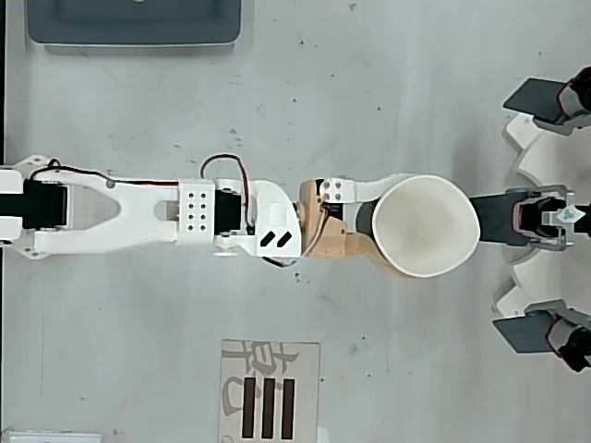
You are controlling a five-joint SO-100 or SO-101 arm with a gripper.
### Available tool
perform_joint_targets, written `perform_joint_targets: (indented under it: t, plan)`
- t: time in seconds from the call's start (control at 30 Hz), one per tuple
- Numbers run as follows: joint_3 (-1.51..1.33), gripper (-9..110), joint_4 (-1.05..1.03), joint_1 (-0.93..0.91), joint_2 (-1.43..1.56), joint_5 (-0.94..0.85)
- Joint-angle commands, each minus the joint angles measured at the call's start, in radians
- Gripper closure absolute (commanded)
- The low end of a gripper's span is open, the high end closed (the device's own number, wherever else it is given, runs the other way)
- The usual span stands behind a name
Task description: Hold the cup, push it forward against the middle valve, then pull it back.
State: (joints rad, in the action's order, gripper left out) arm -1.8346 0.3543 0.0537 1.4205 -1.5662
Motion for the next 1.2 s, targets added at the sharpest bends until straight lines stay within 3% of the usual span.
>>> perform_joint_targets:
  t: [0.0, 0.8, 1.17]
  plan:
    - [-0.064, 97, 0.08, -0.011, 0.018, -0.003]
    - [0.038, 97, 0.052, -0.002, -0.057, -0.003]
    - [0.442, 97, -0.081, 0.02, -0.311, -0.003]
